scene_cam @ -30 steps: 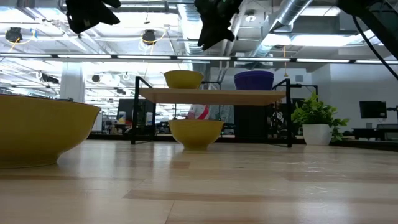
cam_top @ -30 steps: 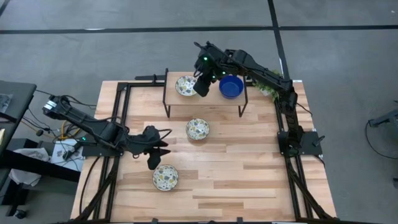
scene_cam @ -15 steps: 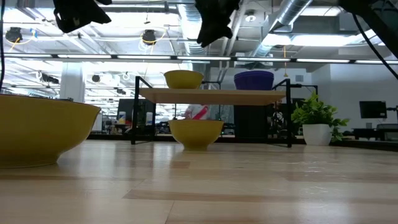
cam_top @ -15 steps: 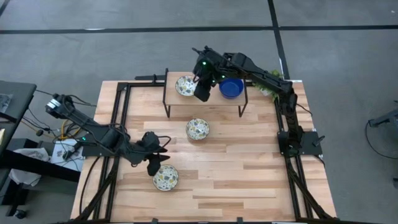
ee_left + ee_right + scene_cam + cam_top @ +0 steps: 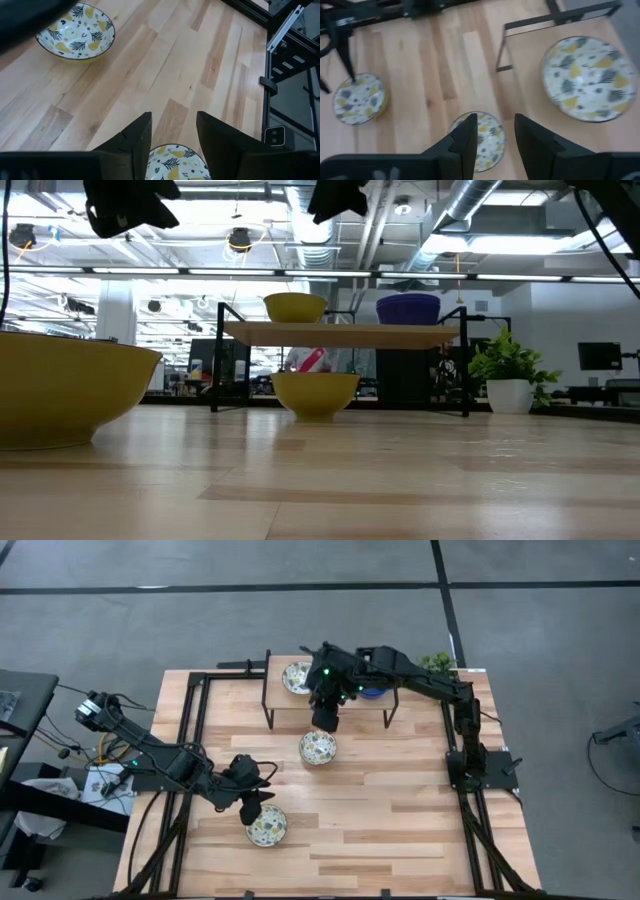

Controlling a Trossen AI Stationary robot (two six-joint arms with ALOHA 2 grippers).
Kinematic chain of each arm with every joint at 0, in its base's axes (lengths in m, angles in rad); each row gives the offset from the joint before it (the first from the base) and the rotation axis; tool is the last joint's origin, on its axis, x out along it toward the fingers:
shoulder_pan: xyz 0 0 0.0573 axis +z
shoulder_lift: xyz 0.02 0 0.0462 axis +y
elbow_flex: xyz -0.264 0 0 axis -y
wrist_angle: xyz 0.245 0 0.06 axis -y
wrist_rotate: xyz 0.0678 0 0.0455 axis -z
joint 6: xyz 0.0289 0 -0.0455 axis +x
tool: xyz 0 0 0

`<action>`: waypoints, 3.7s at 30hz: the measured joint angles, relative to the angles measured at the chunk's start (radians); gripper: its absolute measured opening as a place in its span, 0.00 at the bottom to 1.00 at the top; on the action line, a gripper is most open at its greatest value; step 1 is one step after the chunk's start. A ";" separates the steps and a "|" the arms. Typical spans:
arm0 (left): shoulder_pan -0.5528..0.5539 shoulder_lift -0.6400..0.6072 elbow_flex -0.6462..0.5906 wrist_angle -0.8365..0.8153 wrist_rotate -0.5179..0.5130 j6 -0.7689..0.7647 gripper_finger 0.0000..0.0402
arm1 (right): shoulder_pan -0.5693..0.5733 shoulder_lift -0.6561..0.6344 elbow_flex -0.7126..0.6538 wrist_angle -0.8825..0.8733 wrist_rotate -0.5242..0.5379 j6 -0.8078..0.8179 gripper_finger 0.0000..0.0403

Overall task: Pick & Place Mini bowls
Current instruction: Stack the bottom white patterned bowl on the white patterned bowl on the shelf

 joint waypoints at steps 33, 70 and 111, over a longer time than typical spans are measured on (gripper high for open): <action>0.171 0.167 0.000 0.055 0.444 0.391 0.38 | 0.728 -0.014 -0.027 -0.303 0.775 0.719 0.30; 0.030 0.126 0.000 -0.263 0.577 0.418 0.38 | 0.806 0.123 -0.034 0.093 0.911 1.211 0.30; 0.036 0.134 0.000 -0.223 0.533 0.381 0.39 | 0.705 0.138 -0.034 0.113 0.749 0.787 0.30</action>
